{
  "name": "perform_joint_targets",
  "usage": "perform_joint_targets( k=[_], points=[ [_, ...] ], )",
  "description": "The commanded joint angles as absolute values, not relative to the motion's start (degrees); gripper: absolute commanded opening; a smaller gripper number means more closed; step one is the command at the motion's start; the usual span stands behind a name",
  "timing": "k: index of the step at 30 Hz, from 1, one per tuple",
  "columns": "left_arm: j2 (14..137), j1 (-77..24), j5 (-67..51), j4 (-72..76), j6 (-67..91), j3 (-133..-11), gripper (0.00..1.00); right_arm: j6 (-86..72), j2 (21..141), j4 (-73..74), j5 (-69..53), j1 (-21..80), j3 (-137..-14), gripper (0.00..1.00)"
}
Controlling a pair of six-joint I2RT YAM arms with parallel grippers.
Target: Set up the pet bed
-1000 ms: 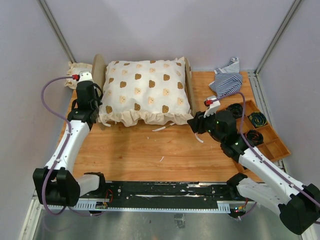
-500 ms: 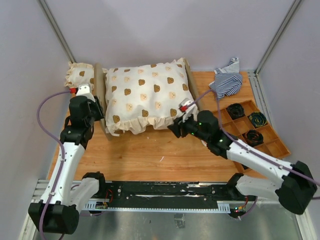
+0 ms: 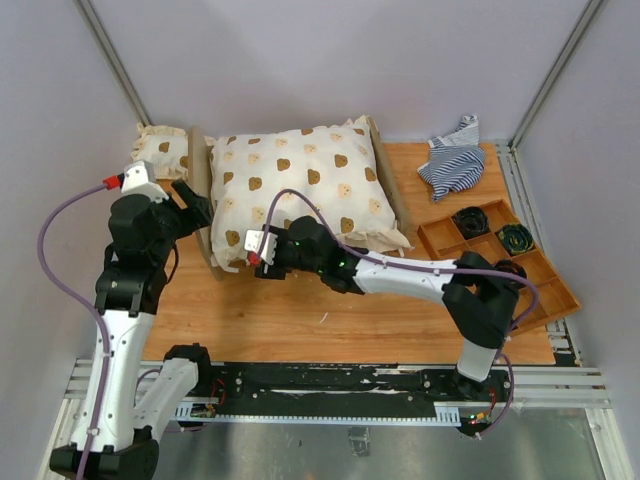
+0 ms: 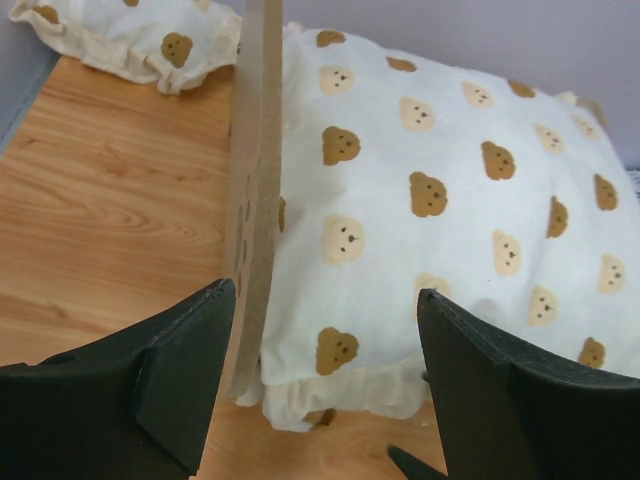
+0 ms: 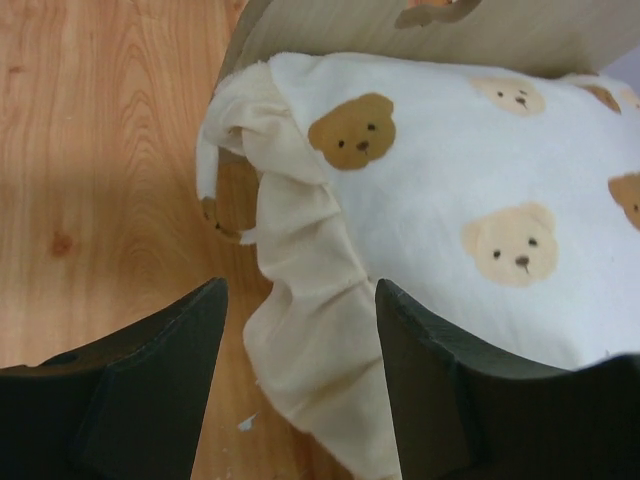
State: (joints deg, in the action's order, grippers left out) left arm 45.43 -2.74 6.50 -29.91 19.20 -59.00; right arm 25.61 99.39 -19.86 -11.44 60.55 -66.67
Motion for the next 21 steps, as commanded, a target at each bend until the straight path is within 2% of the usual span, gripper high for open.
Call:
perform_joint_targets(
  k=[1,7,10,12,13,14,15,21],
  points=[
    [40.4,-2.6,3.6,-31.1,21.8,-60.1,0.77,38.1,105.3,-19.0,-13.5,61.3,-74.7,0.62],
    [38.7,-2.6,4.9,-32.1,20.0,-61.1,0.73,42.5,112.1,-16.0,-12.6,61.5,-82.5,0.57],
    [37.8,-2.6,2.9,-31.6,19.9,-59.8,0.72,43.2,113.2,-15.8,-12.6,61.5,-84.0,0.50],
    [37.8,-2.6,2.5,-31.5,19.7,-59.1,0.71,43.9,113.2,-15.7,-12.4,61.5,-84.9,0.40],
    [37.7,-2.6,2.2,-31.3,19.6,-58.7,0.70,44.0,113.2,-15.7,-12.3,61.4,-85.4,0.30],
    [37.6,-2.6,1.9,-31.1,19.6,-58.4,0.69,44.1,113.3,-16.0,-11.8,61.5,-85.6,0.14],
    [37.4,-2.6,1.6,-30.8,19.4,-58.0,0.69,43.6,113.3,-16.6,-11.0,61.4,-85.6,0.02],
    [34.9,-2.6,-2.4,-25.9,15.9,-51.6,0.62,26.3,111.2,-20.5,-10.2,56.6,-88.4,0.00]
  ],
)
